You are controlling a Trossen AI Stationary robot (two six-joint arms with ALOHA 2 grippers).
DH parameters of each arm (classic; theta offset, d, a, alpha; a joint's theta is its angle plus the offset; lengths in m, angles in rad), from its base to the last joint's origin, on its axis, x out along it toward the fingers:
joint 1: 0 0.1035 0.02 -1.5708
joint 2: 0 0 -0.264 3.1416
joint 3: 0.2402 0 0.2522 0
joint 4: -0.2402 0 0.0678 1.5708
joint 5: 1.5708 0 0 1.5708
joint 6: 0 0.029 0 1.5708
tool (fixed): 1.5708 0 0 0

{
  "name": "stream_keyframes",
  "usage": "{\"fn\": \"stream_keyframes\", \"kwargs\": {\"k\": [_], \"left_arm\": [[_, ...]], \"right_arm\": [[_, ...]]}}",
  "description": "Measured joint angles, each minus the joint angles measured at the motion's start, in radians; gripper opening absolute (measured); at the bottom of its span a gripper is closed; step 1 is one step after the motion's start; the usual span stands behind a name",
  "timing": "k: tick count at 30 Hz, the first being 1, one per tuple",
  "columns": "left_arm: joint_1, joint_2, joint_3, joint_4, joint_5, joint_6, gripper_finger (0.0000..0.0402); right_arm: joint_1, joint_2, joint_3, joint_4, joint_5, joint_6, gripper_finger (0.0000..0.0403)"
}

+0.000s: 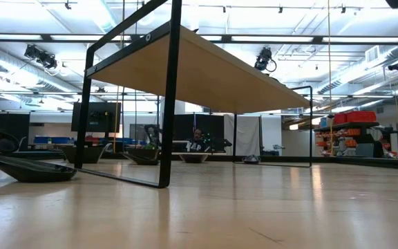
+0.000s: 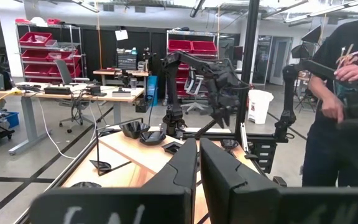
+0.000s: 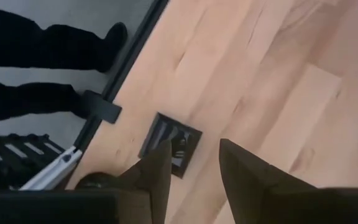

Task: Pick & Place Mini shaped plates
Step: Stack the black square shaped plate on top of the black square shaped plate on the shelf

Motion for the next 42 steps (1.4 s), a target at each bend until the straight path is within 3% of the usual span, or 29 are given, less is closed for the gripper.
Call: {"fn": "stream_keyframes", "kwargs": {"k": [5, 13, 20, 30, 42], "left_arm": [[0.0, 0.0, 0.0, 0.0, 0.0, 0.0, 0.0025], [0.0, 0.0, 0.0, 0.0, 0.0, 0.0, 0.0025], [0.0, 0.0, 0.0, 0.0, 0.0, 0.0, 0.0025], [0.0, 0.0, 0.0, 0.0, 0.0, 0.0, 0.0025], [0.0, 0.0, 0.0, 0.0, 0.0, 0.0, 0.0025]], "right_arm": [[0.012, 0.053, -0.011, 0.04, 0.0, 0.068, 0.0137], [0.012, 0.061, -0.17, 0.228, 0.001, 0.165, 0.0137], [0.011, 0.061, -0.295, 0.331, 0.034, 0.158, 0.0137], [0.011, 0.061, -0.441, 0.476, -0.008, 0.174, 0.0138], [0.012, 0.102, -0.45, 0.551, -0.009, 0.224, 0.0206]]}}
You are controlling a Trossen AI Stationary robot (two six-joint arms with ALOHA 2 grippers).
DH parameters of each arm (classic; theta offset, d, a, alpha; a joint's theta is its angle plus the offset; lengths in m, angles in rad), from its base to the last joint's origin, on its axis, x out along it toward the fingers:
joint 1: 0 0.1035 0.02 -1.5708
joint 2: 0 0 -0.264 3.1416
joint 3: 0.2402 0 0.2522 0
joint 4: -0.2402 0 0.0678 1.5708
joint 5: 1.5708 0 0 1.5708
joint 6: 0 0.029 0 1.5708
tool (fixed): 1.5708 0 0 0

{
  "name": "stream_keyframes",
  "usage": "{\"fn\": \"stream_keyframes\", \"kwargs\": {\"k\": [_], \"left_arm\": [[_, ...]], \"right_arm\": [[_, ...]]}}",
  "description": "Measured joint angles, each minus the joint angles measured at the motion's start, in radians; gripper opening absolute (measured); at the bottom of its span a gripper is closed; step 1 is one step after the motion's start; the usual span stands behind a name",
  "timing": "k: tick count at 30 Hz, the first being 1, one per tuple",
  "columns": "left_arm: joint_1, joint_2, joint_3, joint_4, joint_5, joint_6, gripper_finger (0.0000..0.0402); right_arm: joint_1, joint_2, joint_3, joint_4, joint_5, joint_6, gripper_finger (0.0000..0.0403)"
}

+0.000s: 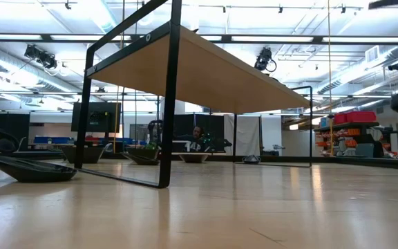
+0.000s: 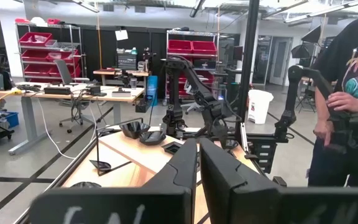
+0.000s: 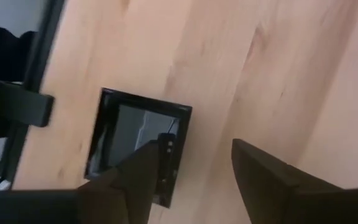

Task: Pick & Place Mini shaped plates
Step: Stack the black square shaped plate on top of the black square shaped plate on the shelf

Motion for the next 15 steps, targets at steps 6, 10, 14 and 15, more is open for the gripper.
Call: {"fn": "stream_keyframes", "kwargs": {"k": [6, 10, 14, 15], "left_arm": [[0.0, 0.0, 0.0, 0.0, 0.0, 0.0, 0.0025], [0.0, 0.0, 0.0, 0.0, 0.0, 0.0, 0.0025], [0.0, 0.0, 0.0, 0.0, 0.0, 0.0, 0.0025], [0.0, 0.0, 0.0, 0.0, 0.0, 0.0, 0.0025]], "right_arm": [[0.004, 0.05, 0.0, 0.019, -0.001, 0.022, 0.0221], [0.004, 0.06, 0.0, 0.024, -0.016, 0.022, 0.0219], [0.004, 0.06, 0.0, 0.028, -0.062, 0.021, 0.0206], [0.004, 0.06, 0.0, 0.028, -0.066, 0.021, 0.02]]}}
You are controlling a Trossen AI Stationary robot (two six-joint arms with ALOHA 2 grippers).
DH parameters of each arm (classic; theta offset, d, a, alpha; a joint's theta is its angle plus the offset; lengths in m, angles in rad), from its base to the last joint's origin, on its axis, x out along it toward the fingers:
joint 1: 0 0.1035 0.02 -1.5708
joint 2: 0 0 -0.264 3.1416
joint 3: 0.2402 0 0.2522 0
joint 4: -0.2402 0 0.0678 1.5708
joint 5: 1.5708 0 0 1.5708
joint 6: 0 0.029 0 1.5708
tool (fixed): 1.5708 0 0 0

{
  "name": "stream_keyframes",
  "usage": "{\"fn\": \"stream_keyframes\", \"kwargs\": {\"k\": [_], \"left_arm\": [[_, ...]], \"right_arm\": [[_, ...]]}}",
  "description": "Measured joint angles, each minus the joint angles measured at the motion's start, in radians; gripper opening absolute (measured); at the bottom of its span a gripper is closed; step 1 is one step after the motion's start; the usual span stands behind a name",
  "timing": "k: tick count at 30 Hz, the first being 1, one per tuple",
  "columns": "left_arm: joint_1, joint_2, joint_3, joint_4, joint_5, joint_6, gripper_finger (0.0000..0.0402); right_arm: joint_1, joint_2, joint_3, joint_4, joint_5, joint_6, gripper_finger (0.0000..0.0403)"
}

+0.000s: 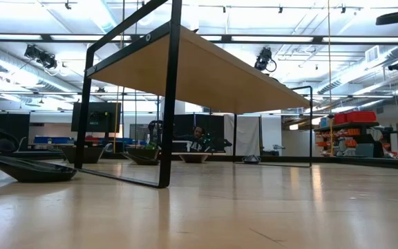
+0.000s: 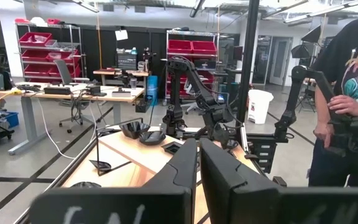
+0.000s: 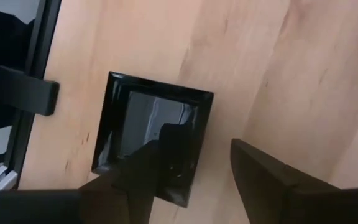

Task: Pick & Place Mini shaped plates
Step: Stack the black square shaped plate on top of the black square shaped plate on the shelf

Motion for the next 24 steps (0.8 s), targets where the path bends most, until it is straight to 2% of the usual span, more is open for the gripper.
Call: {"fn": "stream_keyframes", "kwargs": {"k": [18, 24], "left_arm": [[0.0, 0.0, 0.0, 0.0, 0.0, 0.0, 0.0025], [0.0, 0.0, 0.0, 0.0, 0.0, 0.0, 0.0025]], "right_arm": [[0.0, 0.008, 0.0, 0.003, -0.012, 0.002, 0.0059], [0.0, 0.008, 0.0, 0.004, -0.012, 0.003, 0.0026]]}}
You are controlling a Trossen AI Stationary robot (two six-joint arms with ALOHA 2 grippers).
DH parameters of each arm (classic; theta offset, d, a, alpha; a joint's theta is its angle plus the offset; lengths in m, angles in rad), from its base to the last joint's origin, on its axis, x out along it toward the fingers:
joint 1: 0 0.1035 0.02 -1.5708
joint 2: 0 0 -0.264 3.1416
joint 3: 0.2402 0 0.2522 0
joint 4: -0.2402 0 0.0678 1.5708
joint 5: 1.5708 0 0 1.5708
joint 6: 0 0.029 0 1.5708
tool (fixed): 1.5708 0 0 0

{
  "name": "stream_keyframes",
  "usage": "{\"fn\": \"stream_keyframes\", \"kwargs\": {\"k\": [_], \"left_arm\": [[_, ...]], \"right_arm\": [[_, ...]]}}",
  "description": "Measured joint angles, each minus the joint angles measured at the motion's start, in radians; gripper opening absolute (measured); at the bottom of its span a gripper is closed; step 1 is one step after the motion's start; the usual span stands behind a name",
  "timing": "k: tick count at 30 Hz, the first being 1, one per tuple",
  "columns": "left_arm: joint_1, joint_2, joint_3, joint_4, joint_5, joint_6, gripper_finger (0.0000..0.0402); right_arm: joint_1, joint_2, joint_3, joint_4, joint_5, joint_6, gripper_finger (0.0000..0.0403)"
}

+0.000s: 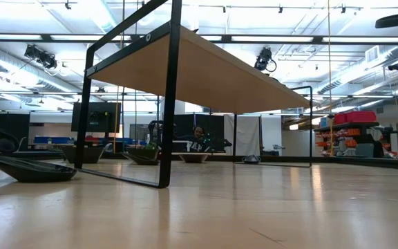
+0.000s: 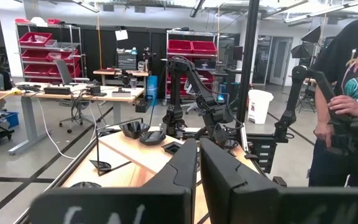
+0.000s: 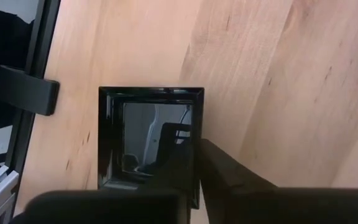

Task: Pick & Place Mini shaped plates
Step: Stack the black square shaped plate on top of the black square shaped plate on the shelf

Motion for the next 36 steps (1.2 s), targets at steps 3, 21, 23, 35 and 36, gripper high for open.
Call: {"fn": "stream_keyframes", "kwargs": {"k": [3, 21, 23, 35, 36], "left_arm": [[0.0, 0.0, 0.0, 0.0, 0.0, 0.0, 0.0025], [0.0, 0.0, 0.0, 0.0, 0.0, 0.0, 0.0025], [0.0, 0.0, 0.0, 0.0, 0.0, 0.0, 0.0025], [0.0, 0.0, 0.0, 0.0, 0.0, 0.0, 0.0025], [0.0, 0.0, 0.0, 0.0, 0.0, 0.0, 0.0025]], "right_arm": [[0.0, 0.0, 0.0, 0.005, -0.001, -0.002, 0.0015], [-0.009, -0.028, 0.007, 0.041, -0.014, 0.001, 0.0003], [-0.015, -0.033, 0.014, 0.042, -0.018, 0.001, 0.0001], [-0.068, -0.054, 0.102, -0.003, -0.026, 0.002, 0.0], [-0.074, -0.059, 0.119, -0.013, -0.026, 0.006, 0.0]]}}
